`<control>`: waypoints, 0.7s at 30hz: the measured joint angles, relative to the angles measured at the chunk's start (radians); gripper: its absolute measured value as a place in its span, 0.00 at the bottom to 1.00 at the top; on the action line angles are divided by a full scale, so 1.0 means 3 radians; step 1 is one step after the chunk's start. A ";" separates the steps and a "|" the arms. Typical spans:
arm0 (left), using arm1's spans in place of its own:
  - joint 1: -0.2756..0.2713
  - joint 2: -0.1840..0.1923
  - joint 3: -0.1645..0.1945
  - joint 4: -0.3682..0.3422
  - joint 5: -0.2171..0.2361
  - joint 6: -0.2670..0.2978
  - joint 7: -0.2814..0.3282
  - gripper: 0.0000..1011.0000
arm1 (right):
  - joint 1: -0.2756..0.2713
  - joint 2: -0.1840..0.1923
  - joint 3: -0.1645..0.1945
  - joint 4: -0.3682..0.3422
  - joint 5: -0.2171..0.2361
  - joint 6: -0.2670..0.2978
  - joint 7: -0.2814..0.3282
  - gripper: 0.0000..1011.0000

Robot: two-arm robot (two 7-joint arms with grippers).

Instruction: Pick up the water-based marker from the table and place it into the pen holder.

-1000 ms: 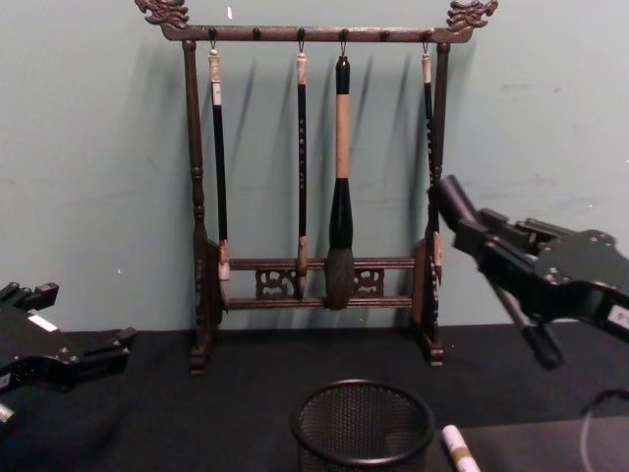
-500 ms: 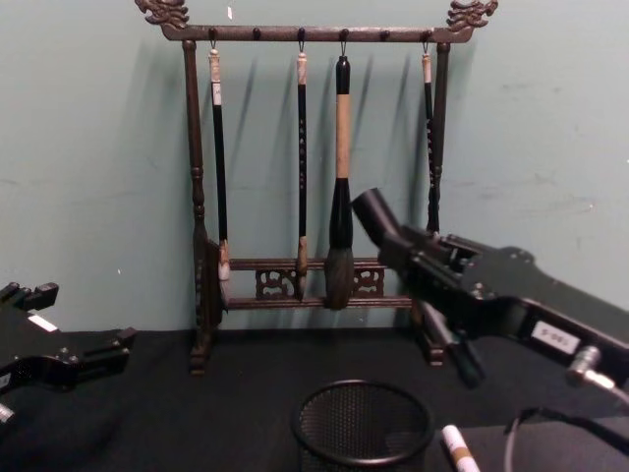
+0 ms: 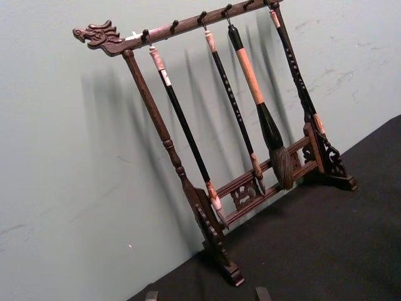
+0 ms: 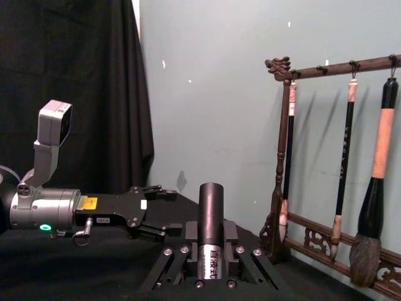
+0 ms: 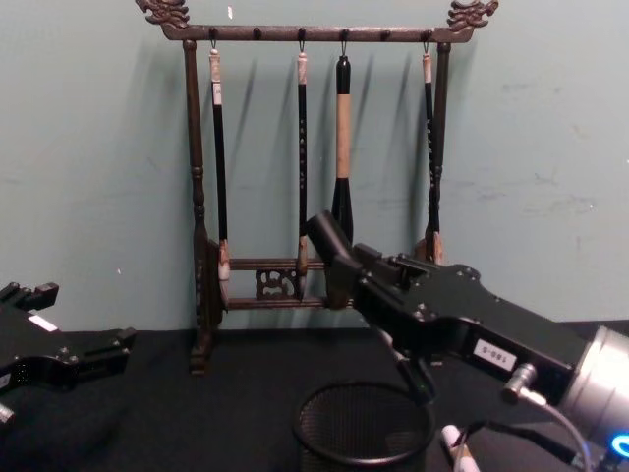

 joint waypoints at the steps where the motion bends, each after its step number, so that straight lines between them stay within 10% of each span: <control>1: 0.0000 0.0000 0.0000 0.0000 0.0000 0.0000 0.0000 0.99 | 0.0008 -0.0006 -0.0006 0.0013 -0.0004 -0.0002 0.0000 0.24; 21: 0.0000 0.0000 0.0000 0.0000 0.0000 0.0000 0.0000 0.99 | 0.0081 -0.0065 -0.0136 0.0172 -0.0132 0.0019 -0.0023 0.24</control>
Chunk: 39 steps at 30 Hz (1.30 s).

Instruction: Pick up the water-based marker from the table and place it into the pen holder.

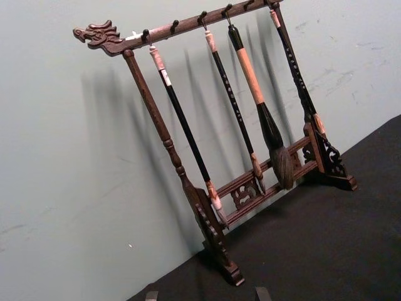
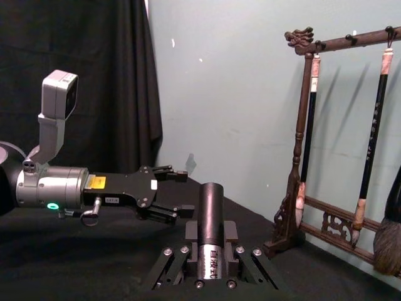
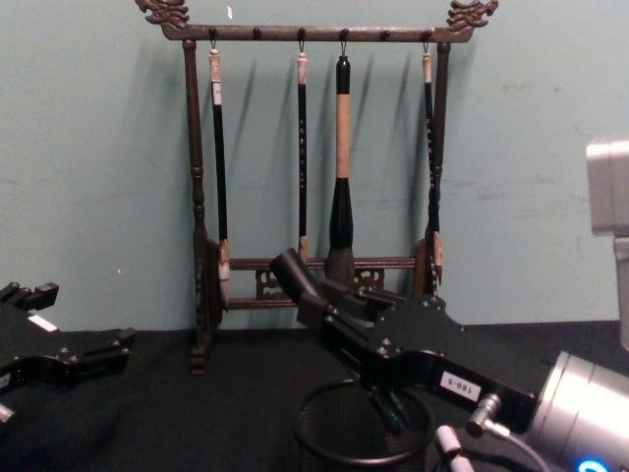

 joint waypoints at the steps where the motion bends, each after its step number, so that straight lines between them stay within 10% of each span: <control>1: 0.0000 0.0000 0.0000 0.0000 0.0000 0.0000 0.0000 0.99 | 0.0000 0.0000 -0.0003 0.0001 -0.0007 0.0002 -0.0006 0.24; 15: 0.0000 0.0000 0.0000 0.0000 0.0000 0.0000 0.0000 0.99 | -0.0009 0.0003 -0.0008 0.0001 -0.0039 0.0003 -0.0034 0.25; 39: 0.0000 0.0000 0.0000 0.0000 0.0000 0.0000 0.0000 0.99 | -0.0010 0.0003 -0.0004 -0.0003 -0.0026 0.0008 -0.0025 0.96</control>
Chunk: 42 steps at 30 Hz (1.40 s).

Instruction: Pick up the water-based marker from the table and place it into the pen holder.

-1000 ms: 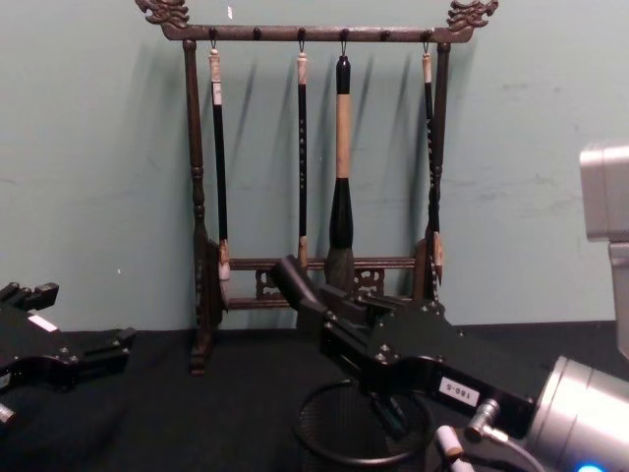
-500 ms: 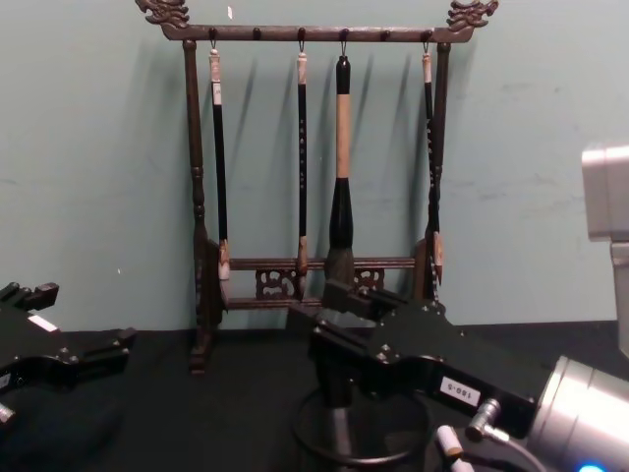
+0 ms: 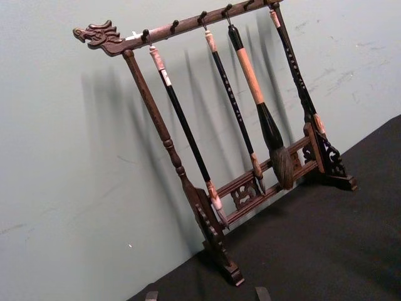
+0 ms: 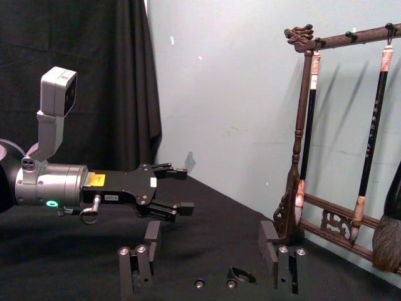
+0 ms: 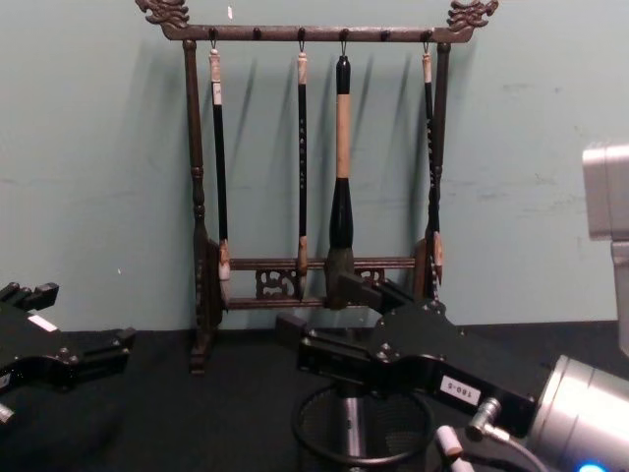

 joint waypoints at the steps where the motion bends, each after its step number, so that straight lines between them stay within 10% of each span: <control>1: 0.0000 0.0000 0.0000 0.0000 0.0000 0.0000 0.0000 0.99 | 0.0000 0.0000 0.0000 0.0000 0.0000 0.0000 0.0000 0.99; 17: 0.0000 0.0000 0.0000 0.0000 0.0000 0.0000 0.0000 0.99 | -0.0107 0.0133 0.0072 -0.0313 -0.0020 0.0172 -0.0167 0.99; 30: 0.0000 0.0000 0.0000 0.0000 0.0000 0.0000 0.0000 0.99 | -0.0434 0.0462 0.0383 -0.0929 -0.0043 0.0496 -0.0590 0.99; 42: 0.0000 0.0000 0.0000 0.0000 0.0000 0.0000 0.0000 0.99 | -0.0681 0.0650 0.0583 -0.1265 -0.0122 0.1189 -0.1026 0.99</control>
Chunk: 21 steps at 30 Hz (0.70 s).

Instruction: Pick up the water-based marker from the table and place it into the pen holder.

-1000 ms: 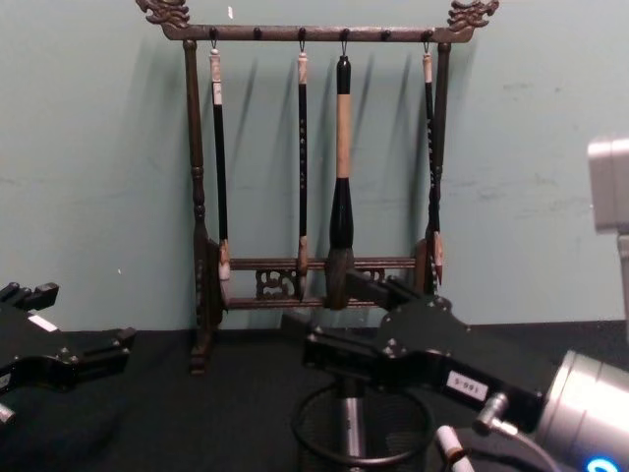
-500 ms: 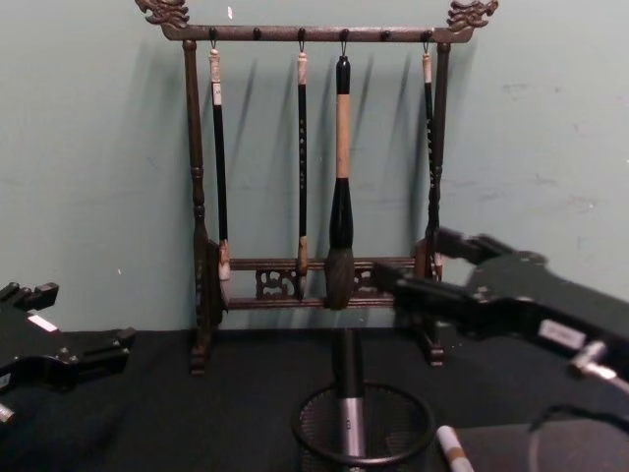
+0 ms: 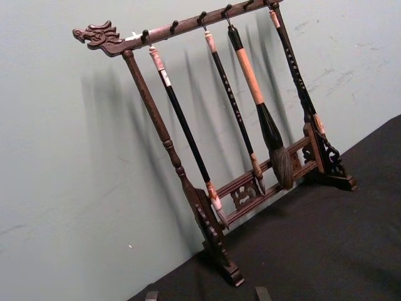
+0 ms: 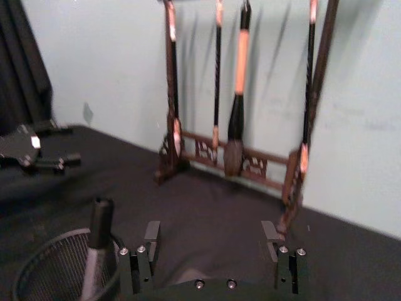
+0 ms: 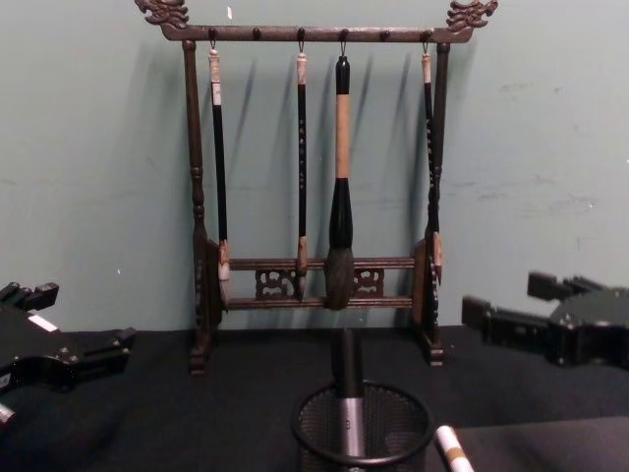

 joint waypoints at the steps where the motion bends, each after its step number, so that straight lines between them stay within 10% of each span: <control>1: 0.0000 0.0000 0.0000 0.0000 0.0000 0.0000 0.0000 0.99 | -0.0001 0.0003 0.0000 -0.0007 -0.0008 0.0056 -0.0019 0.99; 21: 0.0000 0.0000 0.0000 0.0000 0.0000 0.0000 0.0000 0.99 | 0.0294 -0.0178 -0.0271 0.0266 -0.0351 0.0847 -0.0228 0.99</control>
